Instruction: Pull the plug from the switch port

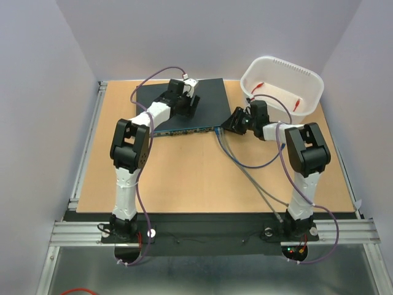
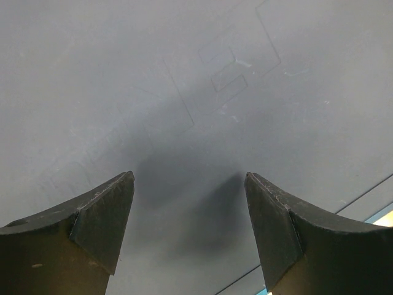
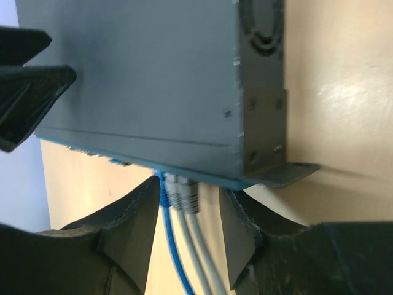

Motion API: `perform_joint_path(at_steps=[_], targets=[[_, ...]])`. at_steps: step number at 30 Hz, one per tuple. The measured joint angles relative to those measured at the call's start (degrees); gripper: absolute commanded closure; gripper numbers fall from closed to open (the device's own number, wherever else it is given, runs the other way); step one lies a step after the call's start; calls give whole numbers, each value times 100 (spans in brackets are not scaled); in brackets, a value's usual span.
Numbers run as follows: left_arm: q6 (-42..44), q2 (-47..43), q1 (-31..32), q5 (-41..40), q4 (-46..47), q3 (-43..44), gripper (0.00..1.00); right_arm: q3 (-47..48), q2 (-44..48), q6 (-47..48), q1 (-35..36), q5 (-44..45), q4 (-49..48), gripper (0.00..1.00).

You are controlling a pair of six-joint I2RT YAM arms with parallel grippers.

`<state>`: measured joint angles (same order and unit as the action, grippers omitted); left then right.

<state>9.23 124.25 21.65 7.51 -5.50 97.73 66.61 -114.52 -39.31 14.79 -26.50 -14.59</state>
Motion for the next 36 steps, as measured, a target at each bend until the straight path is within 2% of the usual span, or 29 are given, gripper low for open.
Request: perform_joint_path(at_steps=[6, 13, 22, 25, 29, 36], targets=[[-20, 11, 0, 2, 7, -63, 16, -94, -245, -319, -66, -175, -428, 62], [-17, 11, 0, 0, 15, -63, 16, -297, -437, -656, -92, -439, -1167, 69], [-15, 11, 0, -2, 17, -63, 16, -396, -509, -758, -144, -557, -1552, 77], [-15, 11, 0, 0, 17, -63, 16, -448, -511, -761, -166, -592, -1668, 83], [-15, 11, 0, -4, 17, -63, 16, -485, -522, -765, -197, -662, -1759, 100], [-15, 35, 0, -20, 20, -63, 16, -608, -549, -767, -210, -772, -2006, 100]])
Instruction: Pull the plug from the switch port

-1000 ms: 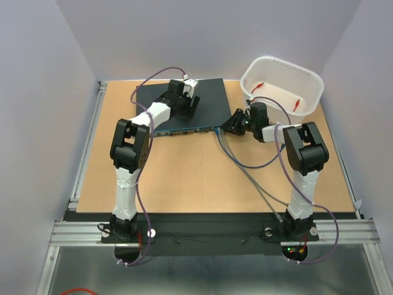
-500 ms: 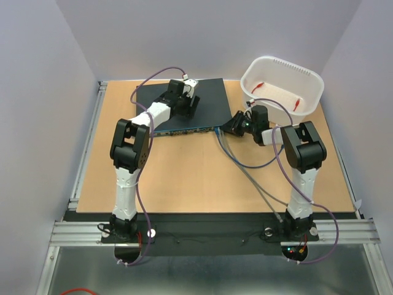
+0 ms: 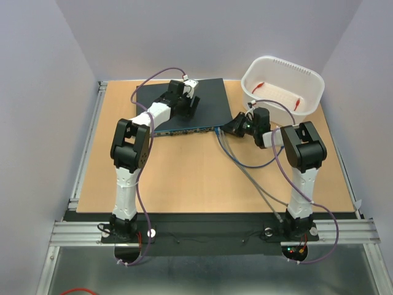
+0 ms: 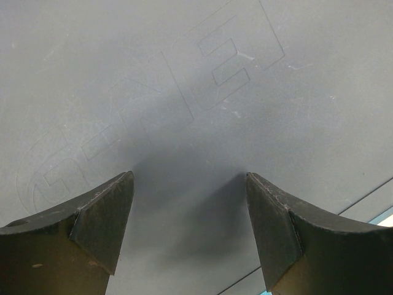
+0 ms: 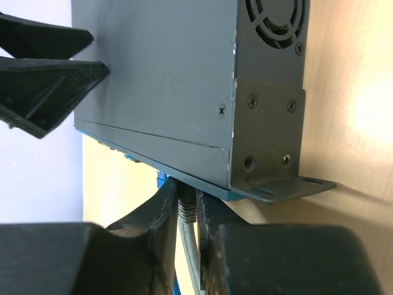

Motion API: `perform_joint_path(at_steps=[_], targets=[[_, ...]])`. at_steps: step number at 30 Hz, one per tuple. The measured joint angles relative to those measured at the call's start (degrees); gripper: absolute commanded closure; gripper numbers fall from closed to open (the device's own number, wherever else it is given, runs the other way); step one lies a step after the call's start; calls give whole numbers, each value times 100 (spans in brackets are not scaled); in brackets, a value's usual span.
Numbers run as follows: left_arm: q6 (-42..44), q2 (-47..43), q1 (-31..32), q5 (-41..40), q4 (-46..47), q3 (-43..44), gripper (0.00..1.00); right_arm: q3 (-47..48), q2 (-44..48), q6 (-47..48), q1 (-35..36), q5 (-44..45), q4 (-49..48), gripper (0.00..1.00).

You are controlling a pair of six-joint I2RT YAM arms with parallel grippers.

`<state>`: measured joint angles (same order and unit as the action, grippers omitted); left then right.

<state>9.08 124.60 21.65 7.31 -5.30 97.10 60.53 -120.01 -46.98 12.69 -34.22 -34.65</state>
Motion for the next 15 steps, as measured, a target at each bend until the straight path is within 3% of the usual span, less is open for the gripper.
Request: perform_joint_path(at_steps=[6, 15], targets=[[2, 22, 0, -28, 35, 2, 16, -428, 149, -20, -26, -9, -295, 99], [13, 22, 0, -52, 37, 2, 16, -776, 682, 315, -223, 146, 304, 99]])
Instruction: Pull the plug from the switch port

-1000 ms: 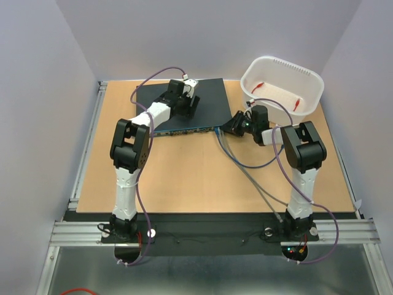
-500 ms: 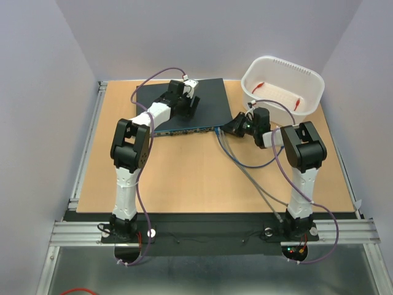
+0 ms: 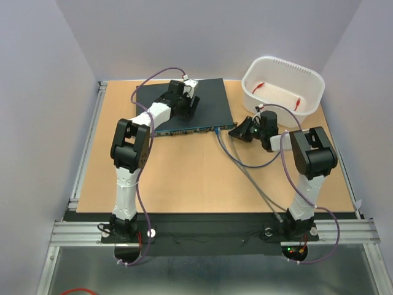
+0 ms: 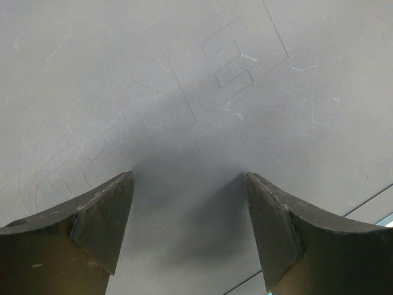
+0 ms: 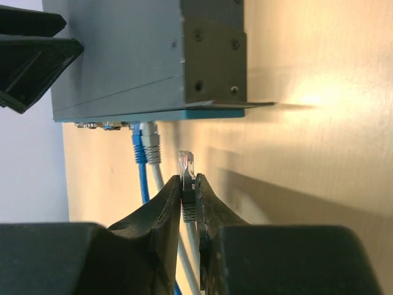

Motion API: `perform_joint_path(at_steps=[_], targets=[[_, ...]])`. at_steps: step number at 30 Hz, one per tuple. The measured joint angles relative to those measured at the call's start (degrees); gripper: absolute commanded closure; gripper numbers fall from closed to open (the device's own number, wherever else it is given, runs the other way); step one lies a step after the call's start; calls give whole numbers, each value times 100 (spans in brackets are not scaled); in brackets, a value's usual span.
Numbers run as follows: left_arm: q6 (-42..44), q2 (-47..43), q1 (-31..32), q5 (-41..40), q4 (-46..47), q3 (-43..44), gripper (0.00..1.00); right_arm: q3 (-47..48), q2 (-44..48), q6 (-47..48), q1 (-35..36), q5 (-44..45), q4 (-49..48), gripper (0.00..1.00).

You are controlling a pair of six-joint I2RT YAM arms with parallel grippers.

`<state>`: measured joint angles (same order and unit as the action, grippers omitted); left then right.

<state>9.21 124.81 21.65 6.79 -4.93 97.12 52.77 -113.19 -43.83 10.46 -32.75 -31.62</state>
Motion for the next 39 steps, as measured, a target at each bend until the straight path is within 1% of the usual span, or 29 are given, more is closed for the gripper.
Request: perform_joint_path(at_steps=[4, 8, 12, 15, 23, 30, 37, 39], targets=[[33, 0, 0, 4, -2, 4, 16, 118, 422, 343, 0, 155, 588, 100], [63, 0, 0, 24, -26, 42, 16, 645, 955, 984, 7, 411, 1274, 99], [120, 0, 0, 24, -59, 105, 16, 1283, 1416, 1497, 9, 695, 1467, 100], [166, 0, 0, 17, -79, 149, 16, 1733, 1578, 1786, 11, 953, 1499, 99], [251, 0, 0, 0, -168, 192, 16, 3447, 1556, 2382, 11, 1926, 1582, 100], [293, 0, 0, 0, -232, 192, 16, 5045, 1526, 2879, 11, 2583, 1600, 100], [306, 0, 0, 4, -273, 192, 16, 7047, 1152, 3392, 0, 3051, 1329, 100], [330, 0, 0, 4, -278, 192, 16, 7431, 994, 3580, -2, 3185, 1207, 99]])
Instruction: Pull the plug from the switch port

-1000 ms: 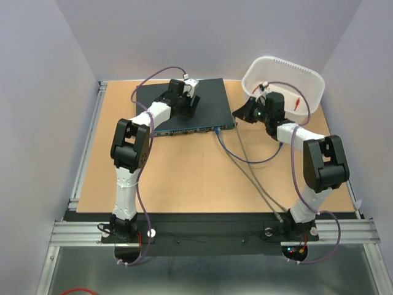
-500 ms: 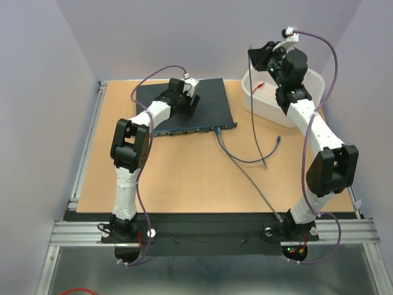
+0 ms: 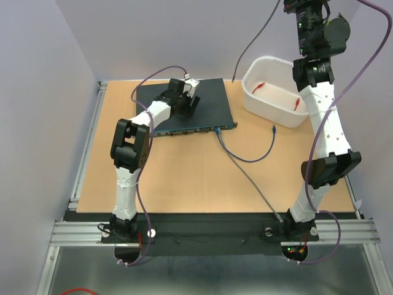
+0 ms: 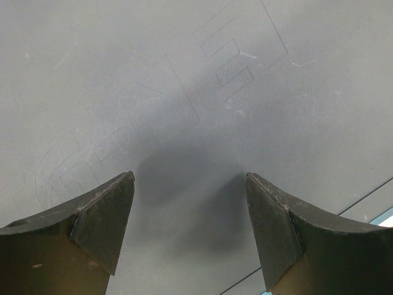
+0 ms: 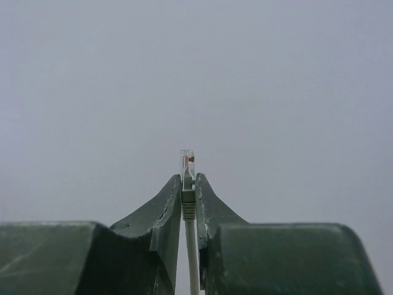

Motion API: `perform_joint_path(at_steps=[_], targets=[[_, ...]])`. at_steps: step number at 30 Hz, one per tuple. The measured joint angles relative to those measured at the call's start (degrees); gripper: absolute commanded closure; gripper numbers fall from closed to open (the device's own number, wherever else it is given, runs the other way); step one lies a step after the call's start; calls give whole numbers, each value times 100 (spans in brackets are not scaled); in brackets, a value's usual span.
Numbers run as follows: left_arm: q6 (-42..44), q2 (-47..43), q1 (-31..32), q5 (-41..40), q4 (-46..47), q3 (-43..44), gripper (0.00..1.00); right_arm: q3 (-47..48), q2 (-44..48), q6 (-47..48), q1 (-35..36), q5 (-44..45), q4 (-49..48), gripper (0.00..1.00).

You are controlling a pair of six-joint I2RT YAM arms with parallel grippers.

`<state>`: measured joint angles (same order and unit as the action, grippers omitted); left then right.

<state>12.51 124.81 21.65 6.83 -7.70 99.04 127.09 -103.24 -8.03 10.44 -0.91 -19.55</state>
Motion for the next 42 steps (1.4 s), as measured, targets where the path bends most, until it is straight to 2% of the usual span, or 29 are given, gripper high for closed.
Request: perform_joint_path(at_steps=[4, 9, 15, 23, 26, 29, 34, 42], targets=[[44, 0, 0, 2, -20, 0, 16, 352, -365, 505, -83, 249, -345, 100], [114, -7, 0, -2, -31, 0, 16, 656, -1132, 935, -549, 391, -531, 100], [208, -15, 0, -42, -37, -2, 16, 968, -1937, 728, -1222, 411, -339, 100], [245, -116, 0, -68, -70, -2, 16, 953, -1980, 468, -1648, 334, -457, 100], [256, -125, 0, -85, -79, -2, 16, 1641, -2371, 358, -1679, 334, -483, 100], [271, -125, 0, -105, -118, -2, 16, 1934, -2579, 262, -1681, 345, -782, 100], [295, -125, 0, -116, -136, -2, 16, 1893, -2594, 203, -1696, 350, -1226, 100], [302, -125, 0, -111, -175, -2, 16, 981, -2535, 452, -1755, 7, -1325, 100]])
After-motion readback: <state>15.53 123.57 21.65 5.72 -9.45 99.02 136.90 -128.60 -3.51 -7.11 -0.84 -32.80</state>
